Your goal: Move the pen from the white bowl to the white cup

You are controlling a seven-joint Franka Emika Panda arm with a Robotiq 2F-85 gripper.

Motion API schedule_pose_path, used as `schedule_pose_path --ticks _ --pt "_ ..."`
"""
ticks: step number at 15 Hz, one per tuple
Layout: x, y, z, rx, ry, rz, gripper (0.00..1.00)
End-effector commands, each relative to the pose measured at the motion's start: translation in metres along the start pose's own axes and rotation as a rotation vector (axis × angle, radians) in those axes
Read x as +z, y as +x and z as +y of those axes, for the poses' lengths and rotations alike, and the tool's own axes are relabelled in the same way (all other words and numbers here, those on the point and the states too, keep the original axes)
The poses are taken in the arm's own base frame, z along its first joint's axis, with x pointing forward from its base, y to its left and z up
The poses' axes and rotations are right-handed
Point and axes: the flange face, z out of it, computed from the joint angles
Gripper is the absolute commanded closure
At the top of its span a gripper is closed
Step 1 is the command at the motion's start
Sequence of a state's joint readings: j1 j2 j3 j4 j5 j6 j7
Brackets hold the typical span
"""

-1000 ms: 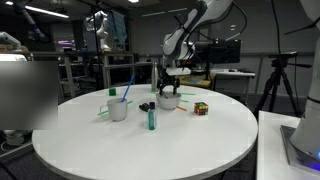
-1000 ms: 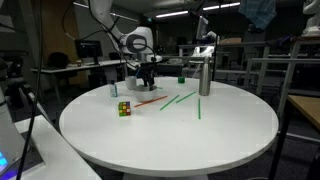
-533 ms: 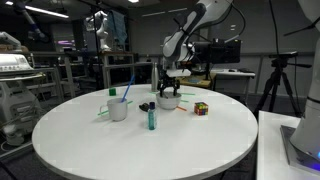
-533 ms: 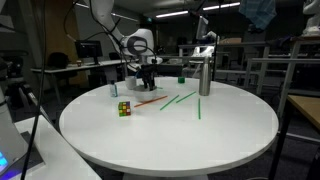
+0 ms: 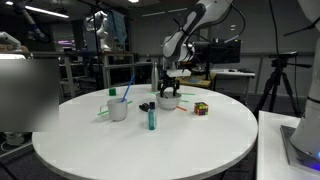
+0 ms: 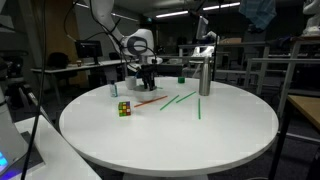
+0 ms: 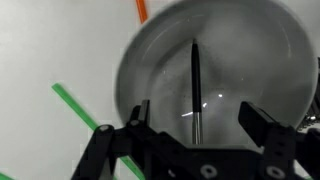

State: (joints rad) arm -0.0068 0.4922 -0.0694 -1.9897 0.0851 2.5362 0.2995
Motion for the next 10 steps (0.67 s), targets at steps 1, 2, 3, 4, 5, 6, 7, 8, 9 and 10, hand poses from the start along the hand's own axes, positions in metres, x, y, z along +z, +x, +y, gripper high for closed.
schedule_pose_path --ticks 1,2,3,4,5,6,7,8,9,10 --pt "0.0012 0.0109 0.0 -0.017 0.014 -0.01 0.35" --pt "0.0014 0.0108 0.0 -0.016 0.014 -0.01 0.44" --pt "0.0017 0.0107 0.0001 -0.017 0.013 -0.011 0.51" --pt "0.002 0.0107 0.0001 -0.017 0.012 -0.011 0.58" --pt "0.002 0.0106 0.0001 -0.017 0.013 -0.011 0.66" --pt "0.0022 0.0105 0.0001 -0.017 0.012 -0.012 0.73" --pt "0.0024 0.0104 0.0001 -0.017 0.012 -0.013 0.82" --pt "0.0027 0.0104 0.0002 -0.017 0.011 -0.013 0.89" --pt "0.0033 0.0102 0.0003 -0.017 0.011 -0.015 0.98" --pt "0.0037 0.0102 0.0002 -0.017 0.01 -0.016 1.0"
